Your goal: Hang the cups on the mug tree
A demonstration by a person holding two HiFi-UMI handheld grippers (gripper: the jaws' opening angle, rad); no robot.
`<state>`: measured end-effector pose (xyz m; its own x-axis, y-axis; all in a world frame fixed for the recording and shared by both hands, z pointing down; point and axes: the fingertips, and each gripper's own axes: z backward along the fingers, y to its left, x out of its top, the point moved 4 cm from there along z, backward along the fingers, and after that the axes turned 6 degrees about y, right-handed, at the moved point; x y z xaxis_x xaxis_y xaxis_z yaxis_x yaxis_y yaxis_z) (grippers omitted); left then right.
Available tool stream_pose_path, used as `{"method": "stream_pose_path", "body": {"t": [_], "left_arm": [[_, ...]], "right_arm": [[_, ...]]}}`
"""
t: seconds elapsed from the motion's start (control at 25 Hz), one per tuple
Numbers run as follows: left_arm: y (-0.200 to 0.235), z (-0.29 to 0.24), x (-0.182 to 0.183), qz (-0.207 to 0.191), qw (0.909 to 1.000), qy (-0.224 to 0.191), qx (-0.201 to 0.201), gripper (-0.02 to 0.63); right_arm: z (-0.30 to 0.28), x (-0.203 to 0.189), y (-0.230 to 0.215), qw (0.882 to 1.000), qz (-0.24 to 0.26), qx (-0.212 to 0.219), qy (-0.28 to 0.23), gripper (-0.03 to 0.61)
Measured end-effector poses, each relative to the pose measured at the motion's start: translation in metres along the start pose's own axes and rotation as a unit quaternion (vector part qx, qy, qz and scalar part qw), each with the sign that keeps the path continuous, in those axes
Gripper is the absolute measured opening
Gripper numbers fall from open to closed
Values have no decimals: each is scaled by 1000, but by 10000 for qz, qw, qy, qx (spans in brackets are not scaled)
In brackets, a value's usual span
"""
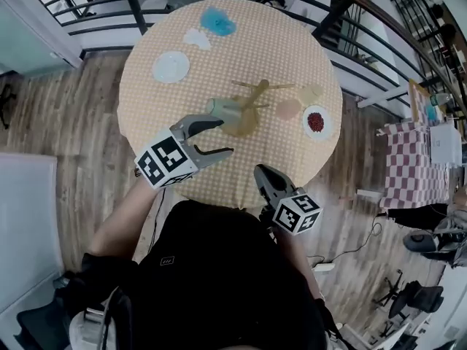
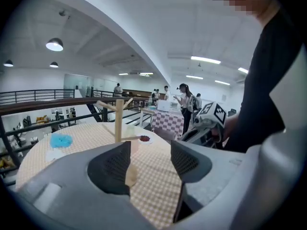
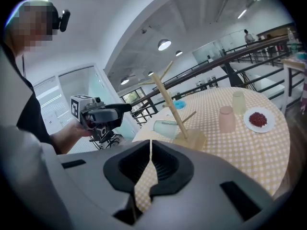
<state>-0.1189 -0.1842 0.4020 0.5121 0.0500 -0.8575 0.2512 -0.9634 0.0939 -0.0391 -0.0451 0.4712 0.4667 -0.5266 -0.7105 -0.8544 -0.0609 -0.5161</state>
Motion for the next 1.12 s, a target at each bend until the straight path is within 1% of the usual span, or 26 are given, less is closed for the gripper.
{"method": "stream_pose_path", "body": {"t": [0.04,0.12,0.2,0.28,0.4,0.48,0.56,0.6,0.68,0.8,0.96,1.12], "left_arm": [[-12,-3,5,43,9999,-136,35,246],[-35,-8,13,129,9991,-382,92,122],[-58,-14,22,305,9974,-649,82,61],[-81,-22,31,456,9948,-906,121,21],[-110,-34,37,553,9920,-1072,381,8],[-123,-39,40,839,9875,-1240,482,8],[-135,-39,46,1158,9803,-1529,480,8],[-140,-39,49,1219,9774,-1656,484,8],[-147,-37,54,1145,9761,-1768,528,8],[-151,-37,52,1005,9783,-1736,512,6],[-147,-29,50,1162,9761,-1779,460,8],[-139,-13,46,1138,9746,-1838,577,8]], "right_arm": [[9,1,0,10000,76,25,-35,23],[25,3,-1,9996,197,116,-150,23],[43,4,-4,9989,338,180,-268,23],[61,5,-9,9980,434,259,-381,23],[83,1,-17,9968,417,488,-484,23],[92,-5,-18,9959,427,664,-446,23],[98,-12,-17,9947,511,822,-361,23],[100,-15,-16,9940,570,875,-315,23],[100,-21,-13,9933,657,923,-236,23],[103,-21,-9,9932,746,845,-291,22],[115,-4,-6,9934,785,584,-606,23],[117,4,1,9919,933,434,-745,22]]}}
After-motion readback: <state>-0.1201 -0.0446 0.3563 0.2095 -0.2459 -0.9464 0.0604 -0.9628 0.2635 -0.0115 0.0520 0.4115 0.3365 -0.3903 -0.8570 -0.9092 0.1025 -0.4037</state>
